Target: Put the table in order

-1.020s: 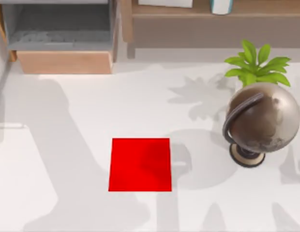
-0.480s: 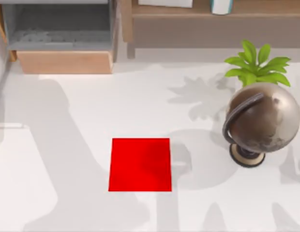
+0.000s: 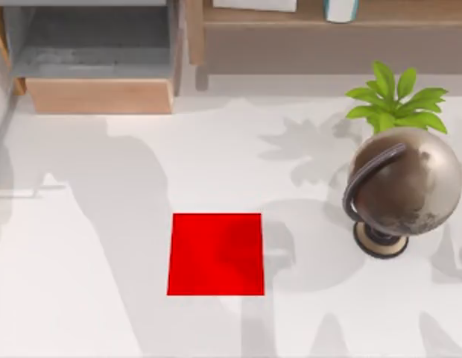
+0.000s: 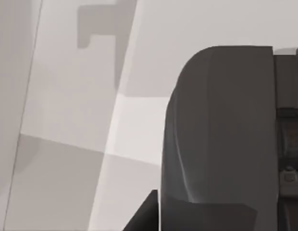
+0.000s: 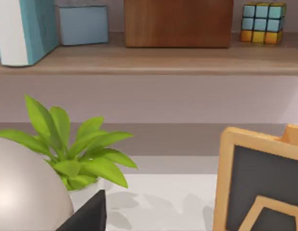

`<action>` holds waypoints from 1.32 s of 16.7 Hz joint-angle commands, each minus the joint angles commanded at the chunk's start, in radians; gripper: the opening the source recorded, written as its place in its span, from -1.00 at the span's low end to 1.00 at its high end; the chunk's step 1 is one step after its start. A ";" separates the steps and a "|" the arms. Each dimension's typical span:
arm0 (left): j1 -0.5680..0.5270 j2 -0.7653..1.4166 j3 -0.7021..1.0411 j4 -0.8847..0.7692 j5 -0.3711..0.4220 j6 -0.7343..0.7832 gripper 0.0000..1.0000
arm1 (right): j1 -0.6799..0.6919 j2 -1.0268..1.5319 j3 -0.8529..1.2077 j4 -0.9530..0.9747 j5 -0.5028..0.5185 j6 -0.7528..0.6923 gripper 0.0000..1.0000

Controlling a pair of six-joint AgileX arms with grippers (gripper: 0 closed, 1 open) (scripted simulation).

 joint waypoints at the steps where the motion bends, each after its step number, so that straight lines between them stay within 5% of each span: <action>1: -0.011 -0.042 -0.022 0.006 -0.002 -0.019 -1.00 | 0.000 0.000 0.000 0.000 0.000 0.000 1.00; 8: -0.224 -0.282 -0.275 0.065 -0.012 -0.222 -1.00 | 0.000 0.000 0.000 0.000 0.000 0.000 1.00; 22: -0.998 -0.411 -0.873 0.332 -0.077 -0.792 -1.00 | 0.000 0.000 0.000 0.000 0.000 0.000 1.00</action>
